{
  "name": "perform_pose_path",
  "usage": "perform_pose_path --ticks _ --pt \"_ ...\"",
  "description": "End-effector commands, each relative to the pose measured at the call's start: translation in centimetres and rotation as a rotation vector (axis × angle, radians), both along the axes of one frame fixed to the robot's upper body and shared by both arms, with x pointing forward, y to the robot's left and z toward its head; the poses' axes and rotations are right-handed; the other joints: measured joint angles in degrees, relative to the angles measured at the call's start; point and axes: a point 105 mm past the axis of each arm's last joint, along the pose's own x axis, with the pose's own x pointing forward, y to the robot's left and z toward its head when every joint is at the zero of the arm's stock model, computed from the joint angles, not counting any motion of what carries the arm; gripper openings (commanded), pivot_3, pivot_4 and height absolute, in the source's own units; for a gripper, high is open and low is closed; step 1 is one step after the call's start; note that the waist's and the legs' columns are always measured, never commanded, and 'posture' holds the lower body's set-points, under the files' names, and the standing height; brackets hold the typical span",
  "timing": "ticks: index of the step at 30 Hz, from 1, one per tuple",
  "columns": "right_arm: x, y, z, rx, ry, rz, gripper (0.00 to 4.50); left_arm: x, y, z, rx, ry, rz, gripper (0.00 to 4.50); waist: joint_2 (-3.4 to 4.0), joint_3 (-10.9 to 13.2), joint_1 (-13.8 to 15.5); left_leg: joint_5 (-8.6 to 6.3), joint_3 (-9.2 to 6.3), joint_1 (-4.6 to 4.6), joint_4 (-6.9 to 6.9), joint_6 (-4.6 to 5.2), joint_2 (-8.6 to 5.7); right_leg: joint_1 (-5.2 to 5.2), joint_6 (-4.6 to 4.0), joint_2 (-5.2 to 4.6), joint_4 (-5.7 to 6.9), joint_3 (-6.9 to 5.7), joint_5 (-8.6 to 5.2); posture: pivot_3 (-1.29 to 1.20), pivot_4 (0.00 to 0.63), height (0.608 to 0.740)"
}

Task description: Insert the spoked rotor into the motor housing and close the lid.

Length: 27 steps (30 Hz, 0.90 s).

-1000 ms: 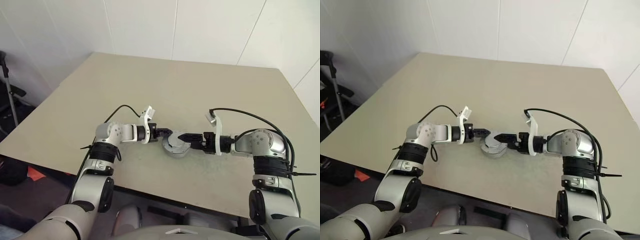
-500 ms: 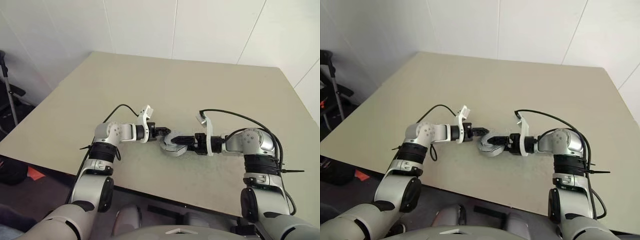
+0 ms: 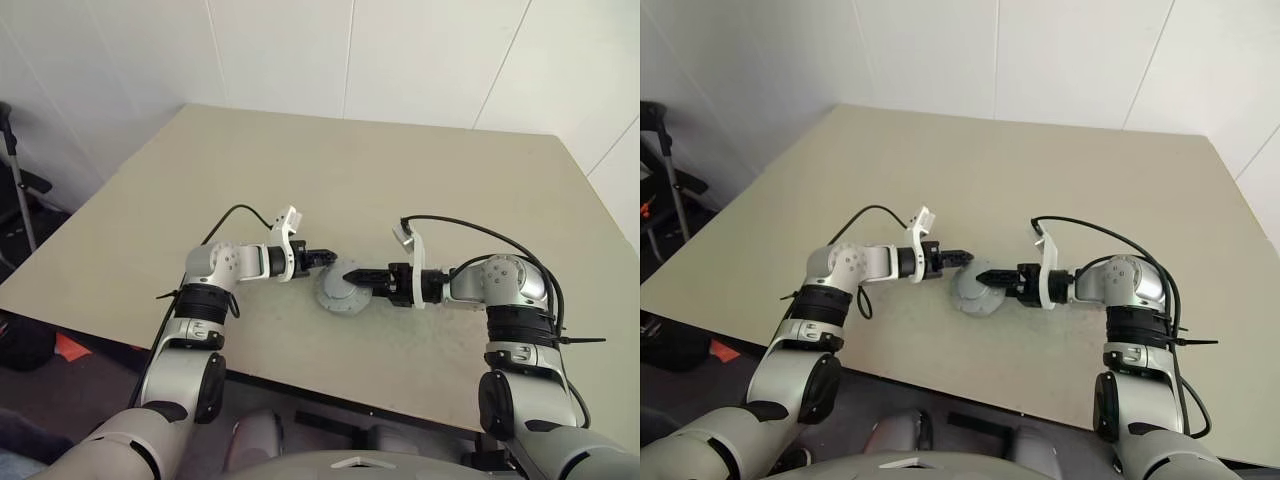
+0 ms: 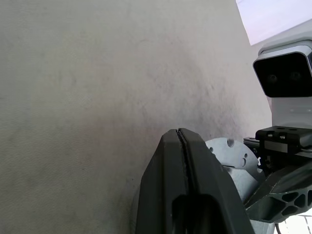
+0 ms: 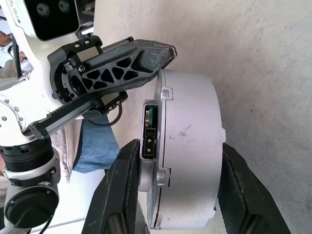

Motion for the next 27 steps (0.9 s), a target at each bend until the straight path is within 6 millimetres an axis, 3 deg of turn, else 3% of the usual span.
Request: perform_pose_path --ticks 1,9,16,27 --pt "1.0 0.5 0.6 0.007 -0.041 -0.017 2.11 0.3 0.7 -0.6 0.006 0.014 0.04 0.0 0.0 0.0 -0.04 0.0 0.0 0.01 0.0 -0.01 0.0 0.0 0.0 0.0 0.01 0.0 0.0 0.0 0.0 0.74" --pt "3.7 0.2 1.6 0.066 -0.047 -0.144 2.11 2.8 5.4 2.0 -0.16 -0.068 0.281 0.0 0.01 0.02 -0.19 0.1 -0.01 -0.27 0.0 -0.15 0.08 -0.32 -0.08 0.09 0.11 -0.01 0.05 0.0 0.0 0.74" --pt "4.5 0.1 1.4 0.065 -0.04 -0.174 2.11 3.1 8.7 2.2 -0.199 -0.076 0.416 0.0 0.0 0.03 0.14 0.09 -0.01 -0.36 0.0 -0.14 0.05 -0.34 -0.09 0.07 0.09 -0.01 0.05 0.0 0.0 0.74" --pt "5.3 0.2 1.8 0.054 -0.061 -0.18 2.04 2.9 8.7 2.0 -0.202 -0.074 0.439 0.0 0.0 0.03 0.14 0.13 -0.01 -0.26 0.01 -0.2 0.08 -0.27 -0.08 0.08 0.12 -0.01 0.05 0.0 0.0 0.74"
